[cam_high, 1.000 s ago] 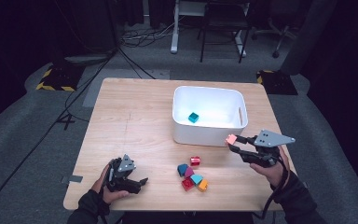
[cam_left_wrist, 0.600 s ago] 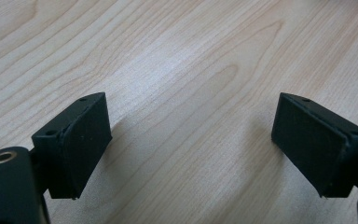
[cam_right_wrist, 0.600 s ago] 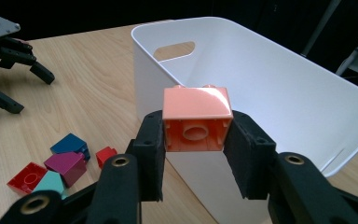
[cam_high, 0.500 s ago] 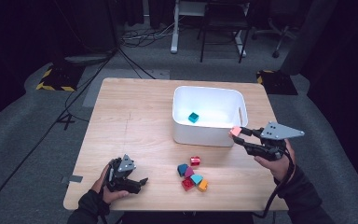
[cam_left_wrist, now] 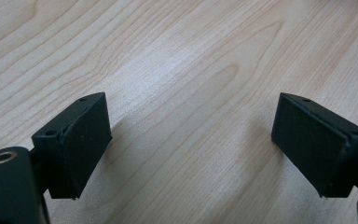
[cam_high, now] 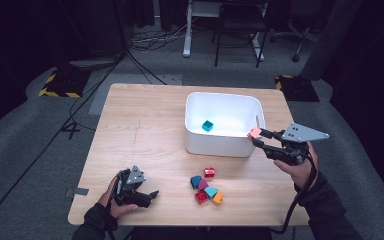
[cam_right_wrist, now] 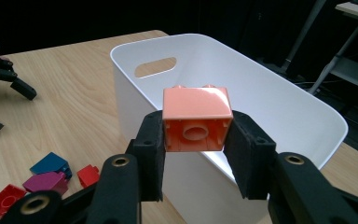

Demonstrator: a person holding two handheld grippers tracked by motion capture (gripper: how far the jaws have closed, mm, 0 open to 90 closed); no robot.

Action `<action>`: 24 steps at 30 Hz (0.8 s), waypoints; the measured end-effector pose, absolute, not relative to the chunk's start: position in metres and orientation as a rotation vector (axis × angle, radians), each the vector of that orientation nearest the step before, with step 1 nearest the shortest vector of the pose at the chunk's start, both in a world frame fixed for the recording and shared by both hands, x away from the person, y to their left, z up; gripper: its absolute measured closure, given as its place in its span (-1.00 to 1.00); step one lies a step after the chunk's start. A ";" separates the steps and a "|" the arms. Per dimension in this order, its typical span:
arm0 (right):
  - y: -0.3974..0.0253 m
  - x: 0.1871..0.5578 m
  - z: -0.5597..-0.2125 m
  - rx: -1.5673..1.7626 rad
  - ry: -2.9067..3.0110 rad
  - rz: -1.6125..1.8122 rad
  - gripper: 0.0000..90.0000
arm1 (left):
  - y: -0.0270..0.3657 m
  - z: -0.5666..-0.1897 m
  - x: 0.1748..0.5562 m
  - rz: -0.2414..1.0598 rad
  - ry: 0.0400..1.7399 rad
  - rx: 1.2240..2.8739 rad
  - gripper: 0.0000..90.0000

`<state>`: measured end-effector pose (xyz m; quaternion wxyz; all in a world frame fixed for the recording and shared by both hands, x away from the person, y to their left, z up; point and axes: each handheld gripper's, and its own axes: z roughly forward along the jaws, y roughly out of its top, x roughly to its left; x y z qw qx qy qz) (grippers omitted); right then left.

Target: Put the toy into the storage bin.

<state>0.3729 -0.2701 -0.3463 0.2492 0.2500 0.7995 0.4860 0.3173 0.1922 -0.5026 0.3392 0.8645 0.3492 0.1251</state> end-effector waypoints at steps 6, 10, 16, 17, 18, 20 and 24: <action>-0.270 0.384 -0.339 0.707 2.163 1.333 0.32 | 0.192 -0.503 0.317 0.326 0.910 2.251 -0.73; -0.268 0.390 -0.336 0.718 2.160 1.330 0.32 | 0.192 -0.503 0.317 0.326 0.909 2.251 -0.73; -0.262 0.398 -0.335 0.729 2.154 1.327 0.32 | 0.192 -0.503 0.317 0.326 0.909 2.251 -0.73; -0.261 0.400 -0.335 0.725 2.152 1.321 0.32 | 0.192 -0.503 0.317 0.326 0.909 2.251 -0.73; -0.260 0.401 -0.336 0.720 2.149 1.321 0.32 | 0.192 -0.503 0.317 0.326 0.909 2.251 -0.73; -0.258 0.404 -0.336 0.727 2.152 1.318 0.32 | 0.192 -0.503 0.317 0.326 0.910 2.251 -0.73; -0.254 0.410 -0.336 0.737 2.155 1.302 0.32 | 0.192 -0.503 0.317 0.326 0.909 2.251 -0.73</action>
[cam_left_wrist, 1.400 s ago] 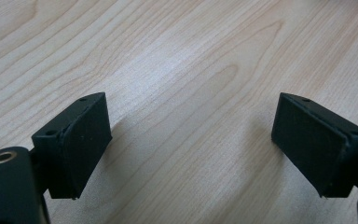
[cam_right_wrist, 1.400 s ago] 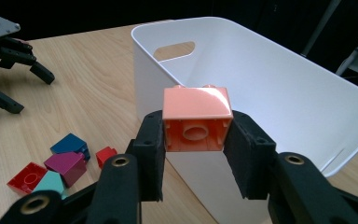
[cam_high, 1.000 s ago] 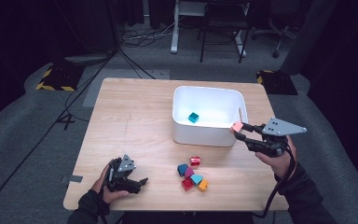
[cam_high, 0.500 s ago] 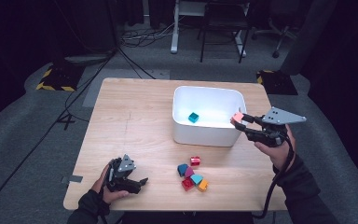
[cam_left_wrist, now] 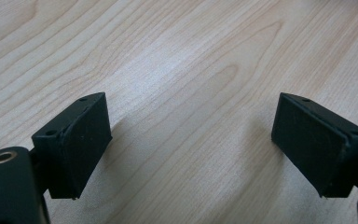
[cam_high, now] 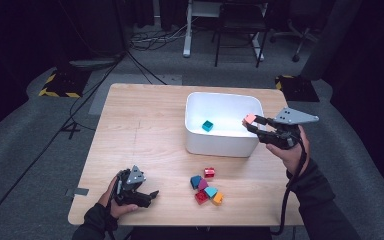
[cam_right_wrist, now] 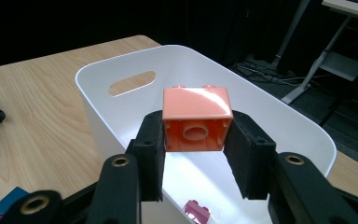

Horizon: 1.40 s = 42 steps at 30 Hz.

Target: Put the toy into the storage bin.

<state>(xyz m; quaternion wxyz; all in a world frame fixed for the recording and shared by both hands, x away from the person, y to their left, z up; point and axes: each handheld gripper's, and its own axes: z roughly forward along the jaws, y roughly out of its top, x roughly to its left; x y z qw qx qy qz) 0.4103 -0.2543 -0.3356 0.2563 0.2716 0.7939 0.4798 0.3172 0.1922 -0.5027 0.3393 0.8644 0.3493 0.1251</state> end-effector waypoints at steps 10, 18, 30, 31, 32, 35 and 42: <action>-0.245 0.425 -0.334 0.765 2.151 1.276 0.32 | 0.192 -0.503 0.317 0.322 0.911 2.245 -0.73; -0.236 0.438 -0.335 0.801 2.157 1.254 0.32 | 0.192 -0.503 0.317 0.323 0.912 2.245 -0.73; -0.221 0.453 -0.337 0.823 2.168 1.219 0.32 | 0.192 -0.503 0.317 0.325 0.910 2.245 -0.73; -0.220 0.454 -0.337 0.829 2.170 1.220 0.32 | 0.192 -0.503 0.317 0.325 0.910 2.245 -0.73; -0.219 0.455 -0.338 0.823 2.173 1.222 0.32 | 0.192 -0.503 0.317 0.325 0.911 2.244 -0.73; -0.215 0.456 -0.339 0.835 2.178 1.211 0.32 | 0.192 -0.503 0.317 0.325 0.910 2.245 -0.73; -0.212 0.458 -0.342 0.843 2.187 1.199 0.32 | 0.192 -0.503 0.316 0.326 0.913 2.243 -0.73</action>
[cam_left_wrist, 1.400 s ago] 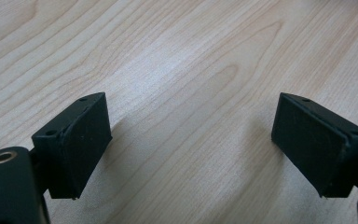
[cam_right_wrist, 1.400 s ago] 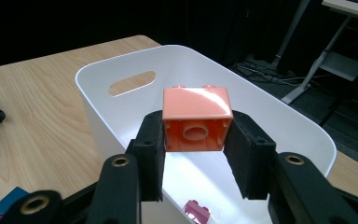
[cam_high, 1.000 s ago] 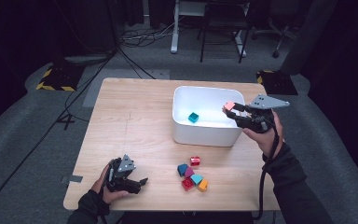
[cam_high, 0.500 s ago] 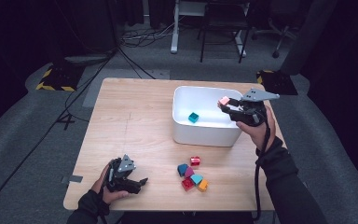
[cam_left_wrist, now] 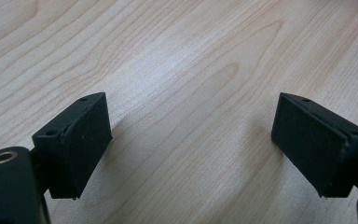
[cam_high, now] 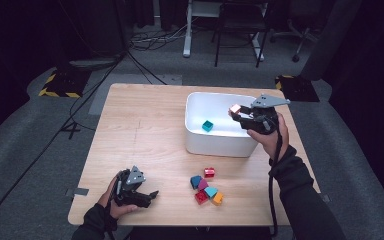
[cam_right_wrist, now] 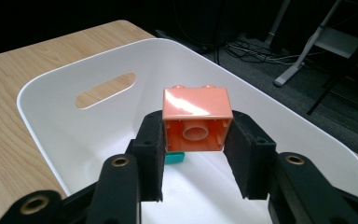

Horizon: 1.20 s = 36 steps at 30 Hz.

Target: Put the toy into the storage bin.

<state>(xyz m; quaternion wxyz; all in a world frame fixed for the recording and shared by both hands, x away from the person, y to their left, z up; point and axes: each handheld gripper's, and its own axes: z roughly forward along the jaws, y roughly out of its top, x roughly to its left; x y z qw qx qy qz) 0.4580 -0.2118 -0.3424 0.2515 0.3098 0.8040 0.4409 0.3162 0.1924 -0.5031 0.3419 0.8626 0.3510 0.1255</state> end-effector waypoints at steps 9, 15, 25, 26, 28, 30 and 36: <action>-0.213 0.460 -0.348 0.856 2.191 1.186 0.31 | 0.192 -0.503 0.316 0.326 0.913 2.243 -0.73; -0.216 0.460 -0.348 0.872 2.178 1.207 0.23 | 0.192 -0.503 0.316 0.325 0.913 2.243 -0.73; -0.221 0.454 -0.343 0.868 2.164 1.216 0.12 | 0.192 -0.503 0.316 0.326 0.913 2.243 -0.73; -0.222 0.453 -0.342 0.861 2.163 1.219 0.12 | 0.192 -0.503 0.316 0.327 0.913 2.243 -0.73; -0.223 0.450 -0.341 0.854 2.167 1.227 0.10 | 0.192 -0.503 0.316 0.327 0.913 2.243 -0.73; -0.224 0.445 -0.339 0.844 2.160 1.234 0.07 | 0.192 -0.503 0.316 0.326 0.913 2.243 -0.73; -0.228 0.432 -0.335 0.817 2.156 1.256 -0.02 | 0.192 -0.503 0.316 0.326 0.913 2.243 -0.73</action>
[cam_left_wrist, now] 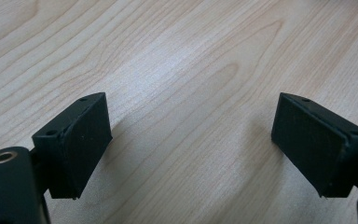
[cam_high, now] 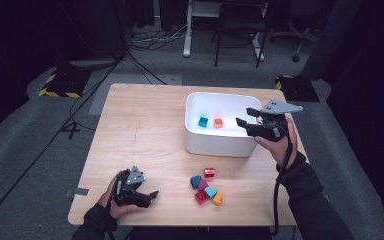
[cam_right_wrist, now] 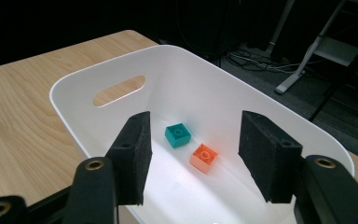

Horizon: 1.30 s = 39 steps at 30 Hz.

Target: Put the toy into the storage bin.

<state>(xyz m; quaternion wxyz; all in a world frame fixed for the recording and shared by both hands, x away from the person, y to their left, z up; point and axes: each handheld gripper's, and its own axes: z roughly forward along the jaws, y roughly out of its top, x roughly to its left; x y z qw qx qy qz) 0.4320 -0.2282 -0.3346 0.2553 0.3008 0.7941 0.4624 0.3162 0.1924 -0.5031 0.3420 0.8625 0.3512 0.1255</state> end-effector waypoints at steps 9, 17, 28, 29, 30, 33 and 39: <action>-0.235 0.409 -0.337 0.768 2.172 1.292 -0.18 | 0.193 -0.503 0.316 0.332 0.913 2.245 -0.73; -0.237 0.384 -0.351 0.701 2.212 1.310 -0.34 | 0.193 -0.503 0.316 0.332 0.913 2.245 -0.73; -0.238 0.353 -0.382 0.651 2.257 1.317 -0.37 | 0.193 -0.503 0.316 0.332 0.915 2.244 -0.73; -0.239 0.352 -0.386 0.641 2.270 1.314 -0.37 | 0.193 -0.503 0.316 0.331 0.916 2.243 -0.73; -0.239 0.349 -0.390 0.650 2.277 1.306 -0.37 | 0.193 -0.503 0.316 0.332 0.916 2.243 -0.73; -0.239 0.342 -0.403 0.640 2.308 1.313 -0.36 | 0.193 -0.503 0.316 0.332 0.916 2.244 -0.73; -0.239 0.330 -0.434 0.635 2.339 1.297 -0.31 | 0.193 -0.503 0.316 0.338 0.918 2.242 -0.73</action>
